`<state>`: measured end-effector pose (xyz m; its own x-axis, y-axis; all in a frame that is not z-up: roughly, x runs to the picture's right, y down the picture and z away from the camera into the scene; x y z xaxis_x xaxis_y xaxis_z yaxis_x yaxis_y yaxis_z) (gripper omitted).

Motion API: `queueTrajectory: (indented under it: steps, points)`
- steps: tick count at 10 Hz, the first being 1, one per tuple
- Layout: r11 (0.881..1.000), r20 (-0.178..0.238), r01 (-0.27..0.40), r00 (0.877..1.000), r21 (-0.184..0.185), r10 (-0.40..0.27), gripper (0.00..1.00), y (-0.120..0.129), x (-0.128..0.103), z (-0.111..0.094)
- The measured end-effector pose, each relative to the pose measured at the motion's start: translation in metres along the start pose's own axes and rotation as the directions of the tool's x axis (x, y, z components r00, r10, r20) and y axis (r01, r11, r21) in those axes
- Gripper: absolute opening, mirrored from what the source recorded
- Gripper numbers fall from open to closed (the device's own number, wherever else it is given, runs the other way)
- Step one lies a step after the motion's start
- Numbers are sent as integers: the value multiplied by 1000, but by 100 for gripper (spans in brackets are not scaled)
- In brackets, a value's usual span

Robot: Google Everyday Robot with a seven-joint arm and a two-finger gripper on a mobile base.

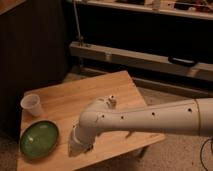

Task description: Push the eraser across the table

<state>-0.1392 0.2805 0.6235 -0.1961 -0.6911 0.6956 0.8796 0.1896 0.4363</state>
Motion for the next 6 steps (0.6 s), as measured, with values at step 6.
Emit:
queueTrajectory:
  steps: [6]
  points:
    - [984, -92, -170, 982, -57, 164, 0, 79, -12, 42]
